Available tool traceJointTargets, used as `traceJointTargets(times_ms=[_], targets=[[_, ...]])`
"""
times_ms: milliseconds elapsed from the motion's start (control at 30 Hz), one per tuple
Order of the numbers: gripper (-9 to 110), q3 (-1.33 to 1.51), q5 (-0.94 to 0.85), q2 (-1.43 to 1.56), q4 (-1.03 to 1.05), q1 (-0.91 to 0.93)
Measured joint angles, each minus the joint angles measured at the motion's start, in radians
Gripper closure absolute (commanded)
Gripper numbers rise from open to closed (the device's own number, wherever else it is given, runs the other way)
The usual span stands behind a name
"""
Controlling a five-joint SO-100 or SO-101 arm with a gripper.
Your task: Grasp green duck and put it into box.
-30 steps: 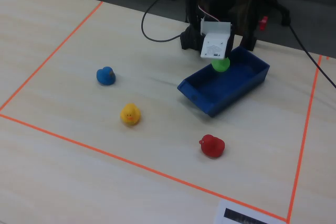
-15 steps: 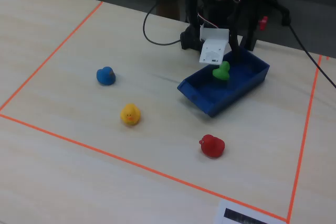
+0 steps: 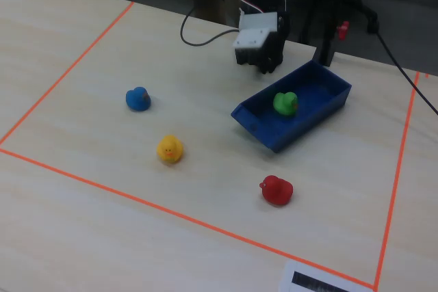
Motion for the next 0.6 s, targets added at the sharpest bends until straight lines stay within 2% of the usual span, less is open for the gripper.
traceJointTargets(times_ms=[267,600], targets=[[101,0.207,-0.173,0.270,-0.202,0.215],[101,0.594,-0.229,0.479,-0.316,0.295]])
